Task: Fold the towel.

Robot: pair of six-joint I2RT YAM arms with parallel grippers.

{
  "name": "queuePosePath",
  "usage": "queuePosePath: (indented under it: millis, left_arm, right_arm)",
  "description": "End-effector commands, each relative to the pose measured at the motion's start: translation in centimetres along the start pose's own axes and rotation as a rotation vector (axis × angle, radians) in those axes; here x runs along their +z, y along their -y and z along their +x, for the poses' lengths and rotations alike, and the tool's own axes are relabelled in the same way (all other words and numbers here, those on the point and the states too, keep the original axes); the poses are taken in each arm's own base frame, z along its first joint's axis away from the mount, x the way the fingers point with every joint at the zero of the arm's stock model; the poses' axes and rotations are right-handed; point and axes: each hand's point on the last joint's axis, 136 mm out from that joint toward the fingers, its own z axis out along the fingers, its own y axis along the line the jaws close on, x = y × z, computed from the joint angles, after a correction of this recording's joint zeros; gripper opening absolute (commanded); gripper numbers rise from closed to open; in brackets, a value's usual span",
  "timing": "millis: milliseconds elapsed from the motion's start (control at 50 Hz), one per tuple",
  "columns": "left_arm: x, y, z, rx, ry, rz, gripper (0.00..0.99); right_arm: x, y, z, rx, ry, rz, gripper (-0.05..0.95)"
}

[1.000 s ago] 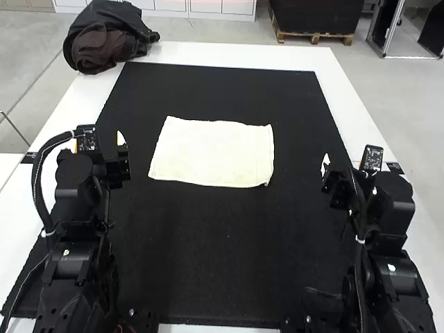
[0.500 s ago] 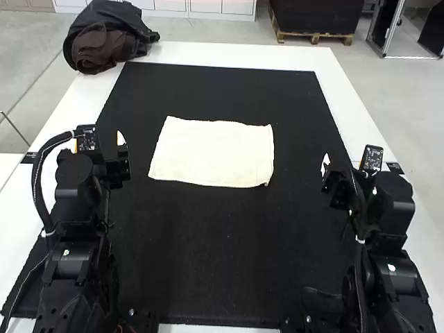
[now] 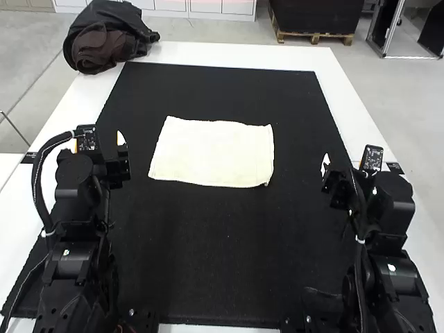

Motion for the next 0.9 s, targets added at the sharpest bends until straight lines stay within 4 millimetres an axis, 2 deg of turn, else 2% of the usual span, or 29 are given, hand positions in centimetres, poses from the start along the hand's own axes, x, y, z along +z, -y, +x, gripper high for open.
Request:
queuePosePath:
  millis: [0,280,440,500,540,640,680,720,880]
  left_arm:
    - [0.0,0.4,0.0,-0.009,0.005,0.018,0.961]
    - [0.0,0.7,0.0,-0.018,0.007,0.036,0.961]
    - [-0.1,0.8,-1.2,0.061,0.055,0.046,0.959]
    - [-0.2,0.7,-2.2,0.078,0.097,0.039,0.957]
    - [-0.2,0.6,-3.1,0.089,0.133,0.033,0.957]
    - [-0.6,0.5,-5.1,0.107,0.217,0.023,0.954]
    - [-1.0,0.4,-6.6,0.093,0.275,0.024,0.954]
    - [-1.1,0.3,-7.2,0.087,0.3,0.022,0.954]
    - [-2.1,0.0,-12.3,0.07,0.394,0.025,0.956]
  right_arm:
    - [0.0,-0.1,0.1,-0.007,0.0,-0.009,0.91]
    - [0.0,-0.1,-0.1,-0.008,0.011,-0.013,0.91]
    - [-0.2,-0.3,-3.2,-0.072,0.136,-0.015,0.91]
    - [-0.4,-1.1,-4.2,-0.272,0.184,-0.036,0.9]
    - [-0.5,-1.6,-4.3,-0.345,0.195,-0.057,0.9]
    - [-0.9,-1.9,-5.9,-0.347,0.263,-0.066,0.9]
    - [-1.1,-1.9,-6.7,-0.345,0.296,-0.058,0.9]
    - [-1.4,-1.9,-7.7,-0.342,0.334,-0.052,0.9]
    - [-2.5,-2.2,-12.5,-0.283,0.399,-0.058,0.9]
